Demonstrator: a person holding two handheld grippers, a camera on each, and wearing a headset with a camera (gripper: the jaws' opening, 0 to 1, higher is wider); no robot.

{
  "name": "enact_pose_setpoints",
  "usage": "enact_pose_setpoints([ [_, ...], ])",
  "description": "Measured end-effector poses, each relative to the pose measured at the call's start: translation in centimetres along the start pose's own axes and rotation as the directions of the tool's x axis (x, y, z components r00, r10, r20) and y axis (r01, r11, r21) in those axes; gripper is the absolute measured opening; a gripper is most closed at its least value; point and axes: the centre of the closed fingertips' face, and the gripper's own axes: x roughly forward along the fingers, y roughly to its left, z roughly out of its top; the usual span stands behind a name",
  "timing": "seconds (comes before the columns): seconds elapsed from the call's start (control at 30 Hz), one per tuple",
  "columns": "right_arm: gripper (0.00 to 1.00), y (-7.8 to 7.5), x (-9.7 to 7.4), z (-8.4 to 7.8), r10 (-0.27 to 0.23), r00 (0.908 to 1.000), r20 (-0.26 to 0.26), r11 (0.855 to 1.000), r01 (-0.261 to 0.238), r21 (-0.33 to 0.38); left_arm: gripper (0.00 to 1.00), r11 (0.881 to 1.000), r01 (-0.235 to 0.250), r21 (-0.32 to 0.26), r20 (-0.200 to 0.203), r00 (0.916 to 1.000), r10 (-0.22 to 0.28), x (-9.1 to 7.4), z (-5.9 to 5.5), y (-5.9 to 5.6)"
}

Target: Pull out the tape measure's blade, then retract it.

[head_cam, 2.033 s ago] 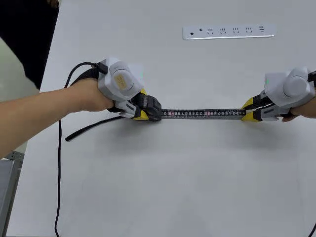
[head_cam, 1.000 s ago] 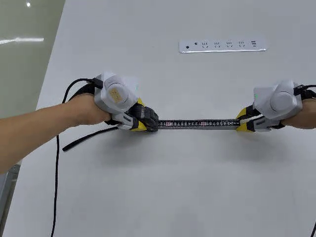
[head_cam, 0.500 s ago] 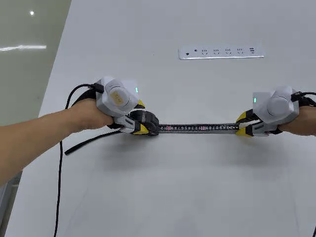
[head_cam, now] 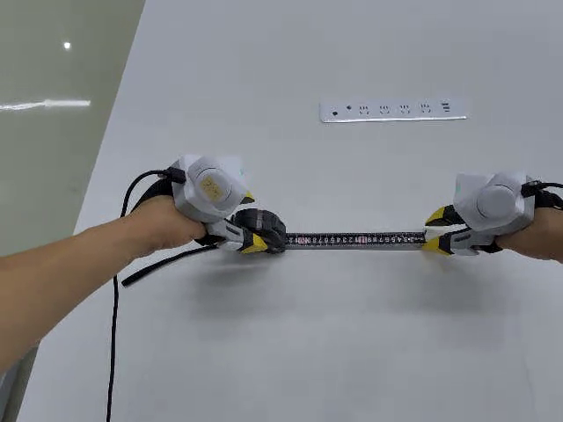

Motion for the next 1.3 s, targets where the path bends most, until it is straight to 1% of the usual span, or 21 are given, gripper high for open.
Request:
enact_pose_setpoints([
  [0.07, 0.27, 0.0, -0.1, 0.1, -0.01, 0.9999, 0.009, 1.0, 0.009, 0.019, 0.49, 1.0, -0.013, -0.014, 0.002, 0.9999, 0.013, -0.2, -0.1, -0.1],
  [0.17, 0.29, 0.3, -0.2, 0.1, -0.029, 0.9994, 0.017, 0.998, 0.028, 0.051, 0.51, 0.998, -0.037, -0.059, 0.014, 0.9992, 0.038, -0.6, -0.3, -0.2],
  [0.23, 0.3, 0.5, -0.3, 0.1, -0.037, 0.9991, 0.02, 0.997, 0.036, 0.062, 0.53, 0.996, -0.052, -0.074, 0.019, 0.9984, 0.054, -0.8, -0.4, -0.2],
  [0.27, 0.31, 0.4, -0.3, 0.1, -0.054, 0.9983, 0.022, 0.996, 0.052, 0.079, 0.53, 0.994, -0.058, -0.093, 0.021, 0.998, 0.06, -1.0, -0.5, -0.4],
  [0.3, 0.31, 0.4, -0.3, 0.1, -0.06, 0.998, 0.02, 0.994, 0.058, 0.088, 0.54, 0.994, -0.062, -0.096, 0.02, 0.9978, 0.064, -1.0, -0.6, -0.4],
  [0.37, 0.33, 0.6, -0.4, 0.3, -0.07, 0.997, 0.033, 0.991, 0.066, 0.115, 0.55, 0.988, -0.079, -0.13, 0.029, 0.9961, 0.084, -1.2, -0.7, -0.4],
  [0.4, 0.33, 0.6, -0.4, 0.3, -0.077, 0.9965, 0.033, 0.99, 0.073, 0.12, 0.56, 0.987, -0.089, -0.137, 0.028, 0.9952, 0.093, -1.3, -0.7, -0.4],
  [0.5, 0.34, 0.7, -0.7, 0.5, -0.092, 0.9949, 0.041, 0.985, 0.085, 0.148, 0.57, 0.98, -0.105, -0.171, 0.04, 0.9928, 0.113, -1.6, -0.6, -0.5],
  [0.57, 0.35, 0.8, -0.8, 0.5, -0.1, 0.9939, 0.045, 0.983, 0.092, 0.16, 0.57, 0.978, -0.112, -0.175, 0.041, 0.9919, 0.121, -1.8, -0.5, -0.7],
  [0.67, 0.37, 0.9, -1.0, 0.5, -0.115, 0.9918, 0.055, 0.975, 0.102, 0.197, 0.58, 0.973, -0.128, -0.195, 0.044, 0.9894, 0.139, -2.1, -0.2, -0.9],
  [0.73, 0.38, 1.0, -1.2, 0.5, -0.123, 0.991, 0.054, 0.971, 0.109, 0.213, 0.59, 0.968, -0.137, -0.212, 0.044, 0.9878, 0.149, -2.0, -0.3, -0.6],
  [0.93, 0.42, 1.3, -1.8, 0.3, -0.15, 0.9862, 0.071, 0.953, 0.125, 0.274, 0.62, 0.951, -0.164, -0.264, 0.049, 0.982, 0.183, -2.2, -0.4, -0.6],
  [1.0, 0.42, 1.4, -2.0, 0.2, -0.157, 0.9847, 0.074, 0.948, 0.13, 0.29, 0.63, 0.946, -0.169, -0.276, 0.052, 0.9804, 0.19, -2.4, -0.4, -0.7],
  [1.13, 0.44, 1.6, -2.4, -0.1, -0.178, 0.9805, 0.083, 0.931, 0.141, 0.336, 0.67, 0.931, -0.182, -0.317, 0.057, 0.976, 0.21, -2.6, -0.5, -0.9],
  [1.3, 0.47, 2.1, -2.6, -0.3, -0.196, 0.9765, 0.088, 0.918, 0.151, 0.368, 0.69, 0.914, -0.192, -0.357, 0.064, 0.9712, 0.229, -3.0, -0.8, -1.4],
])
